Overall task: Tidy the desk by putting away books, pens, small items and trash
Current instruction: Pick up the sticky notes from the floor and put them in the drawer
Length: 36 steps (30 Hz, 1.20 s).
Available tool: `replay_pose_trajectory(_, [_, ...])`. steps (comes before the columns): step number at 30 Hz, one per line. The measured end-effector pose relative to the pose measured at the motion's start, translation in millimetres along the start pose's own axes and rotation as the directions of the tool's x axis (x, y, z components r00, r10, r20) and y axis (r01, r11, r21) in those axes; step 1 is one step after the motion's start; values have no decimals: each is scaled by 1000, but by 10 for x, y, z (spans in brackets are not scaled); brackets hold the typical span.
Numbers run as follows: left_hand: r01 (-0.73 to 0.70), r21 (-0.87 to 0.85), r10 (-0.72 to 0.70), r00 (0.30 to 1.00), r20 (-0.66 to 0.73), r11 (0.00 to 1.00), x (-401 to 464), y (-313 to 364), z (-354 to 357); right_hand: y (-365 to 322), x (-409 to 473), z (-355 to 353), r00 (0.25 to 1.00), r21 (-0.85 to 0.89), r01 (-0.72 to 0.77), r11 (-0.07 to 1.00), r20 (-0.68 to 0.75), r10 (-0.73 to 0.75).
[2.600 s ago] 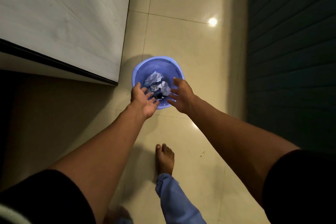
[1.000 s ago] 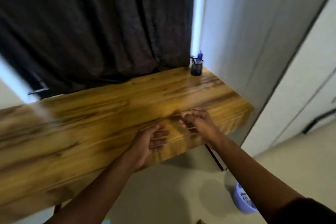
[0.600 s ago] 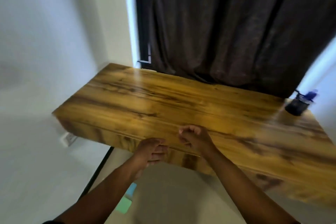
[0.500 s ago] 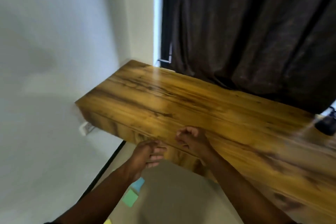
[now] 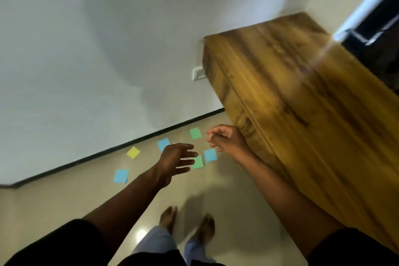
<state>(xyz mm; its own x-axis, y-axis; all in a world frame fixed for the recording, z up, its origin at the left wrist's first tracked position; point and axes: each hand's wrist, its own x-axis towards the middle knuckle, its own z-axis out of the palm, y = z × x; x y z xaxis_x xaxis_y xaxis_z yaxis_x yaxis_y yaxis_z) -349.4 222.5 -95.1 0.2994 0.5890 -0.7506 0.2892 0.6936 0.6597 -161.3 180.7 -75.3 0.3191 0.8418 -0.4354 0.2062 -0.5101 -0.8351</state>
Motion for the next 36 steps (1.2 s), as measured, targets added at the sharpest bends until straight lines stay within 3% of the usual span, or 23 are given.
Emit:
replay_pose_trajectory(8, [150, -139, -167, 979, -117, 979, 672, -879, -521, 771, 770, 950, 974, -194, -33, 980, 213, 75])
replay_pose_trajectory(15, [193, -305, -253, 952, -174, 933, 1790, -1838, -1145, 1866, 1705, 2043, 968, -396, 6, 918, 232, 93])
replay_pose_trajectory(23, [275, -307, -360, 894, -267, 911, 3134, -3111, -1915, 3355, 2739, 3306, 953, -595, 48, 802, 268, 142])
replay_pose_trajectory(29, [277, -309, -363, 893, -267, 910, 3947, -3853, -2325, 4377, 3563, 4005, 942, -711, 160, 685, 317, 110])
replay_pose_trajectory(36, [284, -332, -376, 891, -256, 899, 4440, -4367, -2554, 5079, 4238, 4527, 926, -804, 299, 514, 374, 47])
